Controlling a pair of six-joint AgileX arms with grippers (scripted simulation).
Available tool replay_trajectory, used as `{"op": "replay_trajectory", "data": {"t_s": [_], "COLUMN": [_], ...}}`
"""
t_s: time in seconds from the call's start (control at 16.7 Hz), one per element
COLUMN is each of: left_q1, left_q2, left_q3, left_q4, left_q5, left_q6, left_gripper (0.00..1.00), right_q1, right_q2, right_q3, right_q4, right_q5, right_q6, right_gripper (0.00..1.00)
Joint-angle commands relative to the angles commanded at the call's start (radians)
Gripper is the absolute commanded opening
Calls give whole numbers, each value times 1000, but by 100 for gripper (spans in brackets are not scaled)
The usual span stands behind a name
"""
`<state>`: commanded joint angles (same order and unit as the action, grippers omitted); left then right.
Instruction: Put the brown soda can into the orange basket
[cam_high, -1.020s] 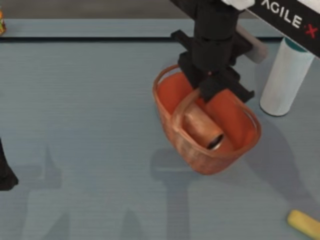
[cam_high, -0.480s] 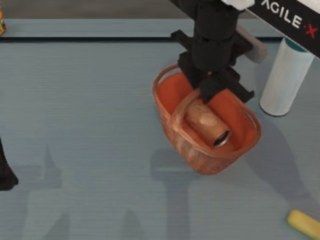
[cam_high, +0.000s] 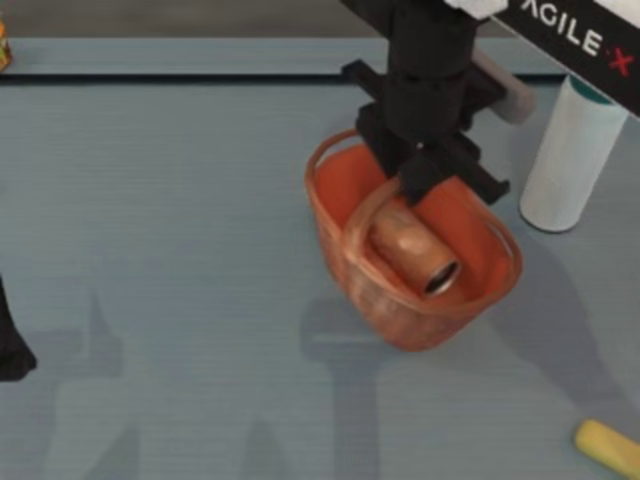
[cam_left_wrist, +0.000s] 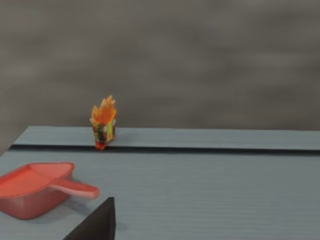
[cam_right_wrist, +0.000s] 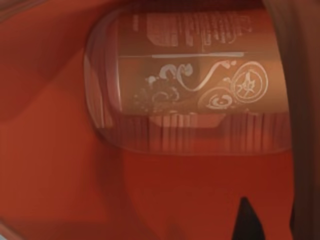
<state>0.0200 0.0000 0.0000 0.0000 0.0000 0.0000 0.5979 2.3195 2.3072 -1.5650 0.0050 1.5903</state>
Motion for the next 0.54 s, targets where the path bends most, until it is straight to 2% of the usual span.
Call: {"op": "replay_trajectory", "data": {"t_s": [0.36,0.54], "left_q1": [0,0], "left_q2": [0,0], "left_q3": [0,0], "left_q4": [0,0], "left_q5": [0,0], "left_q6": [0,0], "left_gripper": [100,100], "right_q1": [-23,-28], "right_q2": [39,45], "right_q3": [238,282], "right_q4": [-190,-233], "right_q5": [1,0], "right_q6": [-26,-36], "right_gripper": [0,0]}}
